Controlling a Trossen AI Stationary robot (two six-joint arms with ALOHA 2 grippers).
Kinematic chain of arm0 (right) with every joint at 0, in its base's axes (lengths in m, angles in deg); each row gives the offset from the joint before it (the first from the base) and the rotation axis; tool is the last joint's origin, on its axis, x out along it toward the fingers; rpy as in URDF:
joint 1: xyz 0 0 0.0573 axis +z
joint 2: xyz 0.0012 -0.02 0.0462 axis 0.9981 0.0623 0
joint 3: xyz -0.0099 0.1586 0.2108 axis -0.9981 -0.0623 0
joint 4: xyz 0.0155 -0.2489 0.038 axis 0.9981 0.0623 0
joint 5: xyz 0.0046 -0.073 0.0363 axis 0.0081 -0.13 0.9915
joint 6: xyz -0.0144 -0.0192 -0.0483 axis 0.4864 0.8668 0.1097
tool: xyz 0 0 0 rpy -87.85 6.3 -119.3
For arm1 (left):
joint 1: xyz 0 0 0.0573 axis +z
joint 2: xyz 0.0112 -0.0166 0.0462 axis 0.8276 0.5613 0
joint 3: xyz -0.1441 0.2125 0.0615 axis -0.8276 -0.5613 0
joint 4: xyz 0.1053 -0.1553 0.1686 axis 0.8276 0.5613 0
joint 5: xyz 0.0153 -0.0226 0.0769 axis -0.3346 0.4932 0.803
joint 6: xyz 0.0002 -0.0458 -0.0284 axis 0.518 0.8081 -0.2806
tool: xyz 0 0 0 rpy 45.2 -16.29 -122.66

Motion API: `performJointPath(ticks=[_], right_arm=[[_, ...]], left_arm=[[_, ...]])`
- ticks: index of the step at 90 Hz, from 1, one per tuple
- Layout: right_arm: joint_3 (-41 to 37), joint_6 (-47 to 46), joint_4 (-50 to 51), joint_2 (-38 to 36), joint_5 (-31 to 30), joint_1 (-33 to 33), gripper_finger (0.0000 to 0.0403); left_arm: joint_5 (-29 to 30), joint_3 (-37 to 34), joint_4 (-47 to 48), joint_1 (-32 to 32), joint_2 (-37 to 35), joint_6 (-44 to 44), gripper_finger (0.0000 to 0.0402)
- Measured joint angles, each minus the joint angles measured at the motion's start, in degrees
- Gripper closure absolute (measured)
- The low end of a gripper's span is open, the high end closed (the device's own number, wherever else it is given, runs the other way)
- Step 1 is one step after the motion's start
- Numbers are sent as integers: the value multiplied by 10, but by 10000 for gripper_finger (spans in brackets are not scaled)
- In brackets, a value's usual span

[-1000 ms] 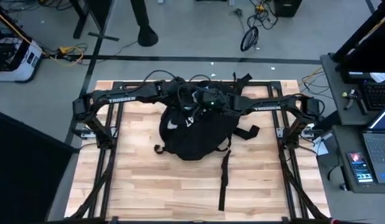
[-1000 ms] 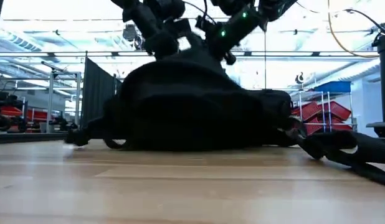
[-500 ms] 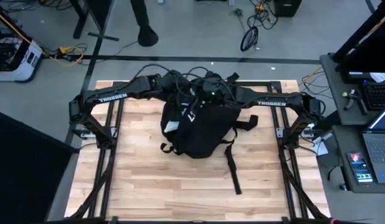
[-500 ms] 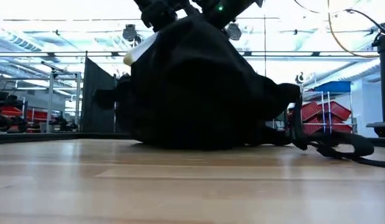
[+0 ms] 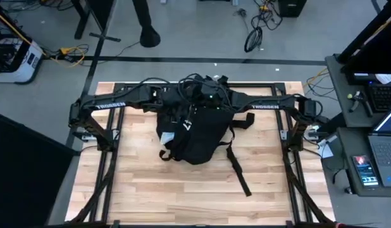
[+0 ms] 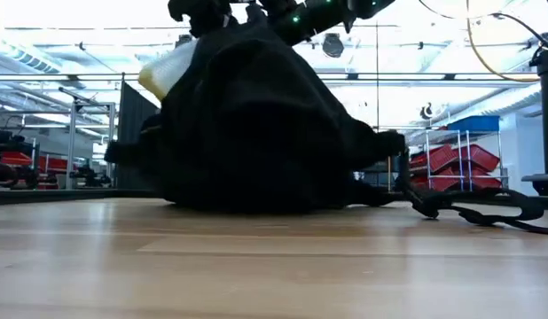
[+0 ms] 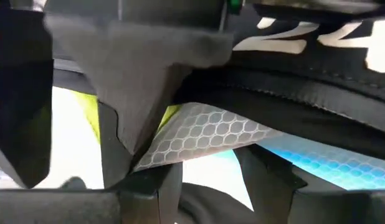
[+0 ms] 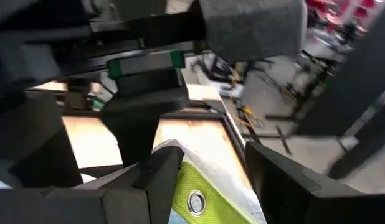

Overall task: Unpack backpack
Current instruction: Remove the zip bag from the backpack

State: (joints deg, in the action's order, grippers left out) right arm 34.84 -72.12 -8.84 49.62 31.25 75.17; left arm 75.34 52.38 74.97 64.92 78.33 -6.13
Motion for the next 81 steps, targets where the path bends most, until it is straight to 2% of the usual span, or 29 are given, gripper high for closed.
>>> performJointPath(ticks=[6,22,36,46,62,81], right_arm=[[7,2,4,2,35,-2,227],[14,-7,27,20,84,-7,227],[13,-45,61,50,208,-3,227],[13,-59,58,76,252,3,227],[13,-39,88,88,238,13,227],[14,-20,218,39,86,-15,227]], left_arm=[[6,1,15,-3,0,27,259],[10,-6,52,-2,1,120,259],[29,-34,89,3,0,196,259],[27,-62,114,2,1,238,259],[21,-95,120,2,2,249,258],[6,-99,76,2,2,242,259]])
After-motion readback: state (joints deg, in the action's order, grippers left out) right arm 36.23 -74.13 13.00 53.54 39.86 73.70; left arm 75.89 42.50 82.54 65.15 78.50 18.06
